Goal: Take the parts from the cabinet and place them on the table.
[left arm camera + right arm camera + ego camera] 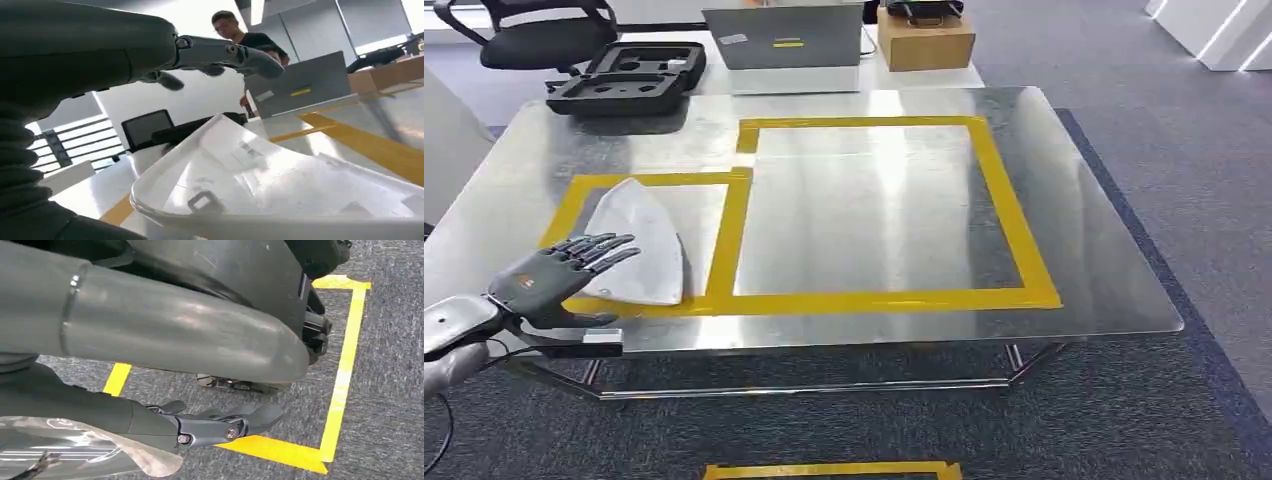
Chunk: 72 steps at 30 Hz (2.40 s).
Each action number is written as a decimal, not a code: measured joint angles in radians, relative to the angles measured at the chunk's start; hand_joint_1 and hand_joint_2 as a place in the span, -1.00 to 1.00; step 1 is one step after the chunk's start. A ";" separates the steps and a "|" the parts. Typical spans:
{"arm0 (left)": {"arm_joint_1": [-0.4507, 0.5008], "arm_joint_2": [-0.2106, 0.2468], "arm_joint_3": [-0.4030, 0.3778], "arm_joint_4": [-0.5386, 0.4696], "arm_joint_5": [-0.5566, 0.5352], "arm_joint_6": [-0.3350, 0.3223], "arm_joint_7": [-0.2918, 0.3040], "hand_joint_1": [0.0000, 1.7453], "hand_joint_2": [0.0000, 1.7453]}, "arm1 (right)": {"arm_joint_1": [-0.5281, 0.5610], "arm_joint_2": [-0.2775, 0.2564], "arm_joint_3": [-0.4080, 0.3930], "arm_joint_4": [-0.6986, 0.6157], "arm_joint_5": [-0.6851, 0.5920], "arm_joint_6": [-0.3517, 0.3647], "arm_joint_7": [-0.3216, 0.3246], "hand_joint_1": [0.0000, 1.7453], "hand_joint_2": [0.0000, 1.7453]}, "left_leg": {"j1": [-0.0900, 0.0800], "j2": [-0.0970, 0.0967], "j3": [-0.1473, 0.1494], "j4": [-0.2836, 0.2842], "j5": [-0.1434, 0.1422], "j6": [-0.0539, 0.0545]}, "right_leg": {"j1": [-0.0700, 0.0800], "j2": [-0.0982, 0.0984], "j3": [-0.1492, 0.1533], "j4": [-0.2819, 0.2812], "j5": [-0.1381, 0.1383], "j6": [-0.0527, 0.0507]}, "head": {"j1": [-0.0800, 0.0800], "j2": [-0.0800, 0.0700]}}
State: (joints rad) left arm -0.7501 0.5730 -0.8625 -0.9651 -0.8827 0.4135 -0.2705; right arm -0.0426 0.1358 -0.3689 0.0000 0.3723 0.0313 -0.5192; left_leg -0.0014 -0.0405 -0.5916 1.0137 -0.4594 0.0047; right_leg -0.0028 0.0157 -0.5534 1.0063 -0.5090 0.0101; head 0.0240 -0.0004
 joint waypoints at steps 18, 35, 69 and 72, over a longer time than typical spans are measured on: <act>0.026 0.009 0.036 -0.032 -0.014 0.029 0.015 -1.00 -1.00 | 0.000 0.000 -0.039 0.000 0.023 0.000 0.000 -1.00 -1.00 | 0.000 0.000 0.000 0.000 0.000 0.000 | 0.000 0.000 0.000 0.000 0.000 0.000 | 0.000 0.000; 0.036 0.014 0.072 -0.063 -0.037 0.047 0.029 -1.00 -1.00 | 0.001 0.000 -0.084 0.000 0.051 -0.005 0.000 -1.00 -1.00 | -0.005 0.000 -0.005 0.011 0.003 0.017 | -0.006 0.001 0.001 -0.005 0.010 0.017 | 0.000 0.000; 0.037 0.026 0.074 -0.072 -0.071 0.047 0.040 -1.00 -1.00 | -0.001 -0.003 -0.139 0.001 0.081 -0.011 0.005 -1.00 -1.00 | 0.003 0.039 0.065 -0.044 -0.010 0.028 | 0.005 -0.017 -0.131 0.072 0.004 0.016 | 0.000 0.000; 0.046 0.027 0.073 -0.073 -0.072 0.046 0.044 -1.00 -1.00 | -0.002 -0.005 -0.141 0.000 0.081 -0.011 0.005 -1.00 -1.00 | 0.002 0.039 0.011 -0.041 0.029 0.028 | 0.001 -0.017 -0.188 0.305 -0.115 0.027 | 0.011 0.000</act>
State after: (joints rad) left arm -0.7045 0.6004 -0.7893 -1.0376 -0.9544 0.4597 -0.2266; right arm -0.0445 0.1305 -0.5100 0.0004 0.4536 0.0206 -0.5142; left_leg 0.0009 -0.0016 -0.5811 0.9727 -0.4305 0.0323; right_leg -0.0020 -0.0018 -0.7419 1.3114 -0.6236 0.0374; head 0.0347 -0.0004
